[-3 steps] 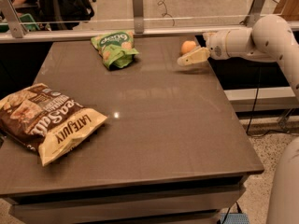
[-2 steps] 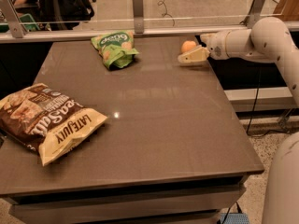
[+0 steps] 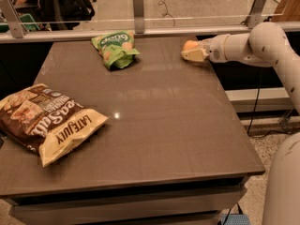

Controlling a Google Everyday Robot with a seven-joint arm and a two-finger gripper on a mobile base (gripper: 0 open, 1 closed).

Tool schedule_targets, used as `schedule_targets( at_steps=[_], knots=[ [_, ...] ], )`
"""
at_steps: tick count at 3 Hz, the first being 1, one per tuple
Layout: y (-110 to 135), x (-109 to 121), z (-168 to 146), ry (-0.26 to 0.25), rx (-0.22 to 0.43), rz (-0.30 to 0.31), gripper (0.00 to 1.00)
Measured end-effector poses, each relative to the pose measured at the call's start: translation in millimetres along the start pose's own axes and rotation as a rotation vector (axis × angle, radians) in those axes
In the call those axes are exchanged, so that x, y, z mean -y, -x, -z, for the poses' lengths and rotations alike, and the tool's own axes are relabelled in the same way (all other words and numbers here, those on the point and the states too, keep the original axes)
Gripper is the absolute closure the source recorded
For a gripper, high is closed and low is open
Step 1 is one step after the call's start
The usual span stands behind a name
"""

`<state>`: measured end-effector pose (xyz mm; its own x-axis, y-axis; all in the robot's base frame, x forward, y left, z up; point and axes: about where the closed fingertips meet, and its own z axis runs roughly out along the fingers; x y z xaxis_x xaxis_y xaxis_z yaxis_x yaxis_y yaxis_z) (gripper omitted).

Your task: Move orange near brown chip bag

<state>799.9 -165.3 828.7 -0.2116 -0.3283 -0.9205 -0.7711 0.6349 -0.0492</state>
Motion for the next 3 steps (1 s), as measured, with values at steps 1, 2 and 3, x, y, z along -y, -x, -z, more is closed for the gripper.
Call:
schedule_targets(
  at_steps=[1, 2, 3],
  knots=[
    [12.0, -15.0, 11.0, 0.020, 0.016, -0.001, 0.87],
    [30.6, -61.7, 23.7, 0.106, 0.046, -0.004, 1.00],
    [42.0, -130.9, 25.9, 0.243, 0.070, -0.020, 1.00]
  ],
)
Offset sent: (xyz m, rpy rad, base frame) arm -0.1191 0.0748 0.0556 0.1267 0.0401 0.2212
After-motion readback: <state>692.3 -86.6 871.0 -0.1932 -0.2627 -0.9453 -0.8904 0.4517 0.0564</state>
